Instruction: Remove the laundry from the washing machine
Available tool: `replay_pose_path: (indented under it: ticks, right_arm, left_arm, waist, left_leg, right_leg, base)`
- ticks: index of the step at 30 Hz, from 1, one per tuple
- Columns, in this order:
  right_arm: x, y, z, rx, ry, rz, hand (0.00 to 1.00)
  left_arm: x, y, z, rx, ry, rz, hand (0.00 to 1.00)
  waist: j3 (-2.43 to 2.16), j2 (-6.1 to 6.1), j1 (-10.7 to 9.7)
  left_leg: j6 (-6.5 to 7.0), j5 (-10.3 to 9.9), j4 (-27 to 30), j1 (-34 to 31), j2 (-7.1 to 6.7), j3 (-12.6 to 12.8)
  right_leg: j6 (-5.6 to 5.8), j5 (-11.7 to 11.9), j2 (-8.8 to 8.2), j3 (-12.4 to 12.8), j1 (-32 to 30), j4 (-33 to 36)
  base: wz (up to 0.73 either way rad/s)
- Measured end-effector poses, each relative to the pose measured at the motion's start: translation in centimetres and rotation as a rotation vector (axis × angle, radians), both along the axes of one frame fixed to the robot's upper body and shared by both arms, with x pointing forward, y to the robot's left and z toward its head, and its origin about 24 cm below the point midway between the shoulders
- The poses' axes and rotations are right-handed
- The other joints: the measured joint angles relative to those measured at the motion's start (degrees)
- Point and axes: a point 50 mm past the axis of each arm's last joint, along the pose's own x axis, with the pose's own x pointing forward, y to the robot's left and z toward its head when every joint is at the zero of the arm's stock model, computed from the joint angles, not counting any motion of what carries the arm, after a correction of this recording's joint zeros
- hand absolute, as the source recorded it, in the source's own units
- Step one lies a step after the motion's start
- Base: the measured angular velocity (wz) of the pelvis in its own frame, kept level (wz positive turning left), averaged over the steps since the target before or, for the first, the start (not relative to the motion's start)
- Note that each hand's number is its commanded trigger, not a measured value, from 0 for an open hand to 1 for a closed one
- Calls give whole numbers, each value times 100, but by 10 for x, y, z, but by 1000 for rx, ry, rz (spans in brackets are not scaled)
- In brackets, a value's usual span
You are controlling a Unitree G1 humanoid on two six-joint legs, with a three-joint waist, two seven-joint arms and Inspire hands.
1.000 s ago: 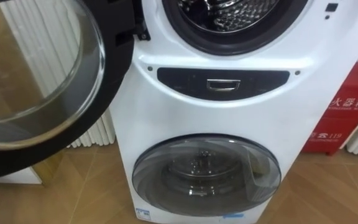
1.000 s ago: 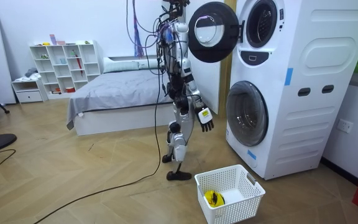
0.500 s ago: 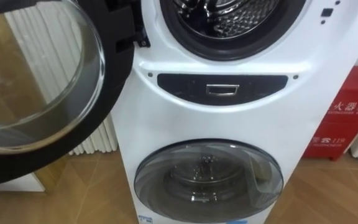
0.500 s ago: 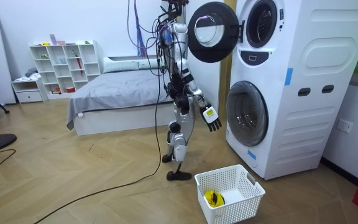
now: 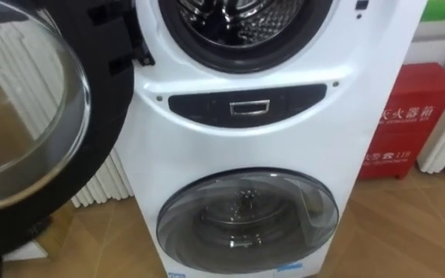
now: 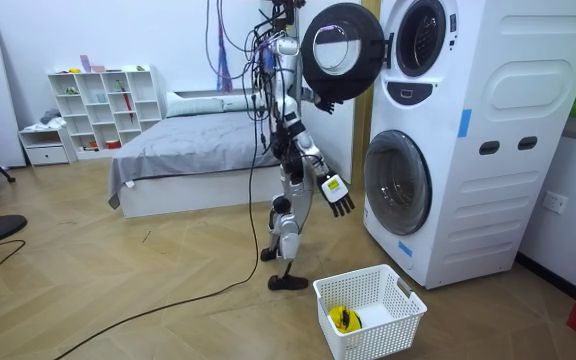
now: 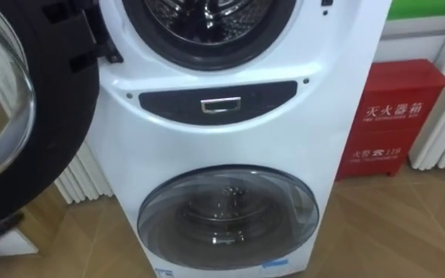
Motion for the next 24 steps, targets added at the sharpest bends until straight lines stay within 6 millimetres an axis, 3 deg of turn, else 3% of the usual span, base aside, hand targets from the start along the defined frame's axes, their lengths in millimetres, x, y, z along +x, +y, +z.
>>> replay_pose_path:
  ticks: [3,11,13,17,19,24]
  right_arm:
    - [0,0,1,-1,0,13,0]
    - [4,-2,8,-25,-36,56,0]
    - [7,-5,11,-38,-58,42,0]
    - [9,-5,13,-45,-72,56,0]
    - [0,-5,11,-46,-47,53,0]
    - [-19,-5,7,-44,34,59,0]
  left_arm:
    - [7,-2,10,7,-18,-11,0]
    - [30,-5,48,43,-82,29,0]
    - [41,-3,65,80,-107,43,0]
    - [48,5,95,161,-146,59,0]
    - [52,1,120,217,-223,49,0]
    - [53,-21,179,418,-408,26,0]
  waist:
    - [-9,-31,107]
    - [19,-137,306]
    - [35,-173,486]
    - [82,-159,491]
    - [111,-172,492]
    - [127,-169,520]
  left_leg:
    - [0,0,-6,-78,-6,-55]
    - [-1,1,108,-378,-12,-367]
    - [-1,1,180,-507,-18,-420]
    - [-1,1,352,-719,-29,-559]
    - [11,17,414,-841,-64,-605]
    - [81,59,552,-1009,-88,-602]
  right_leg:
    - [1,1,0,-6,-86,-18]
    - [-14,21,6,-16,-191,-18]
    - [-13,26,4,42,-249,-28]
    - [-16,36,-1,183,-281,-34]
    - [-16,36,-19,254,-283,-30]
    - [57,80,-86,340,-268,-7]
  base:
    - [9]
    - [25]
    - [20]
    - [37]
    - [54]
    - [44]
